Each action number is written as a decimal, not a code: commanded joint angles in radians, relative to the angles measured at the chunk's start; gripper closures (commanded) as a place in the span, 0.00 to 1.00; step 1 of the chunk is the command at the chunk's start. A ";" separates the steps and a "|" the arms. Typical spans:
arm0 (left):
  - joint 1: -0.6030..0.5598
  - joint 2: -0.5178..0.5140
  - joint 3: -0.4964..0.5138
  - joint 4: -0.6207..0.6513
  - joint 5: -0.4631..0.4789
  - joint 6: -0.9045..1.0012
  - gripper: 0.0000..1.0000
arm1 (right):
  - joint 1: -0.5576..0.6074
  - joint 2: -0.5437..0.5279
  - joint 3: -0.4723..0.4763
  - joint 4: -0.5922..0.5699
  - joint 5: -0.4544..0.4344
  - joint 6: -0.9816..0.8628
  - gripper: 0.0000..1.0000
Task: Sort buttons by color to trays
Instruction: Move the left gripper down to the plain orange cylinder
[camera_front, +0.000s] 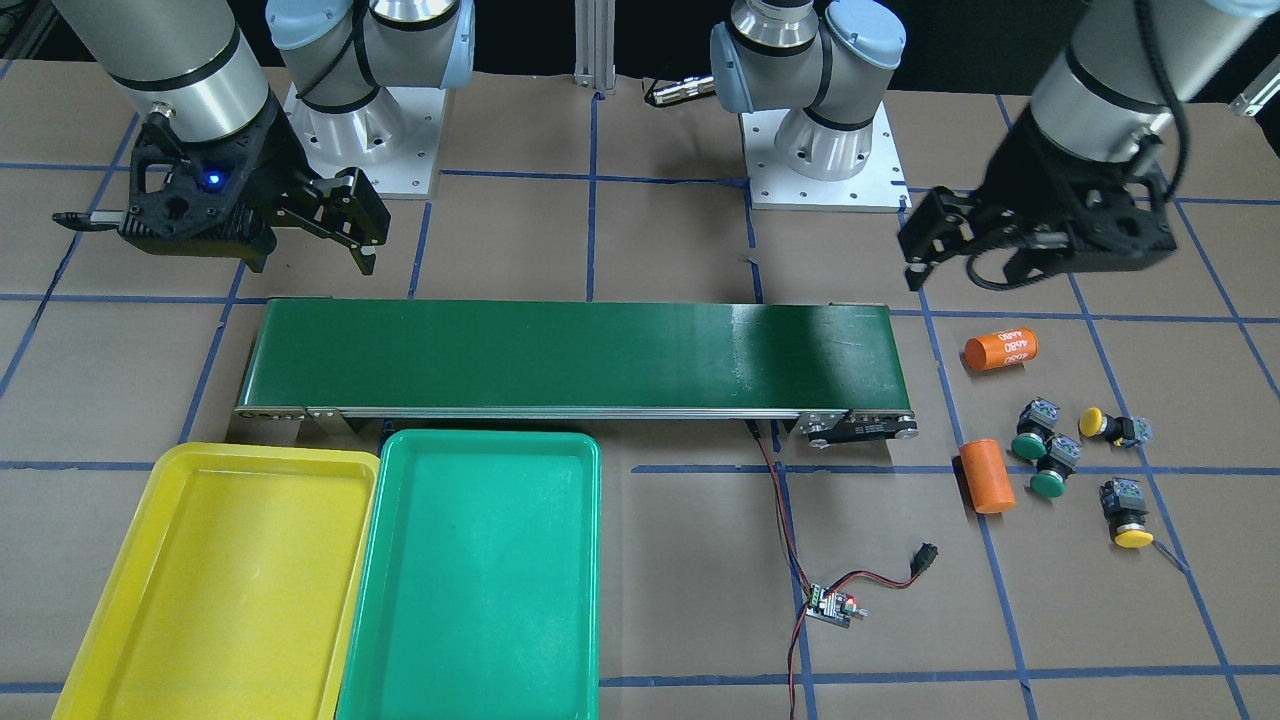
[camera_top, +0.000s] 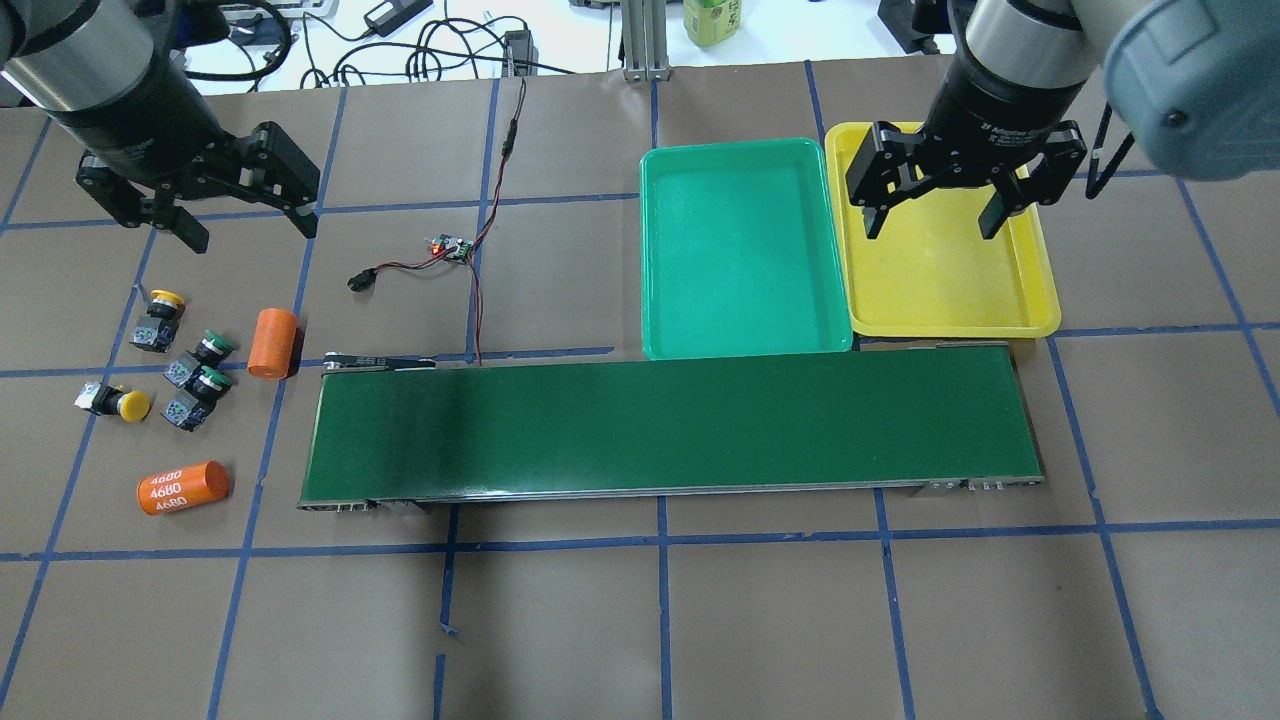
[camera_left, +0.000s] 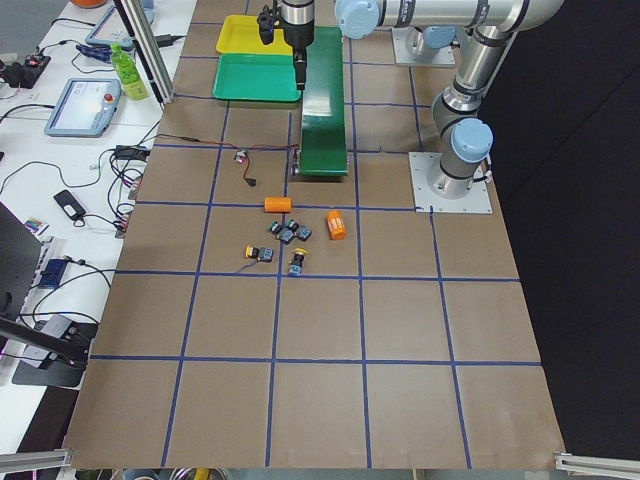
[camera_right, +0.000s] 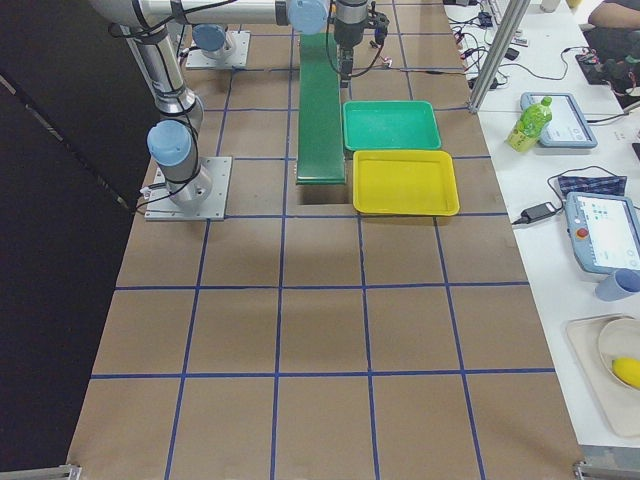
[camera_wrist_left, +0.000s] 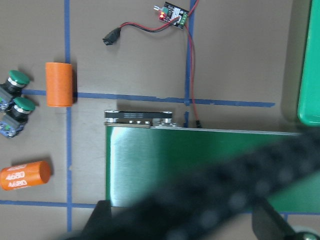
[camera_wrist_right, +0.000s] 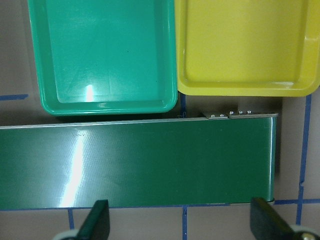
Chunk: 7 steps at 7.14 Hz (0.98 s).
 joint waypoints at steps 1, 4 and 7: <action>0.145 -0.098 -0.019 0.083 0.011 0.051 0.00 | 0.001 -0.001 0.000 0.000 0.000 0.000 0.00; 0.173 -0.297 -0.102 0.352 0.014 0.240 0.00 | 0.008 -0.004 0.000 -0.002 0.008 0.000 0.00; 0.201 -0.437 -0.209 0.607 0.013 0.331 0.00 | 0.001 0.002 0.000 -0.002 0.009 -0.012 0.00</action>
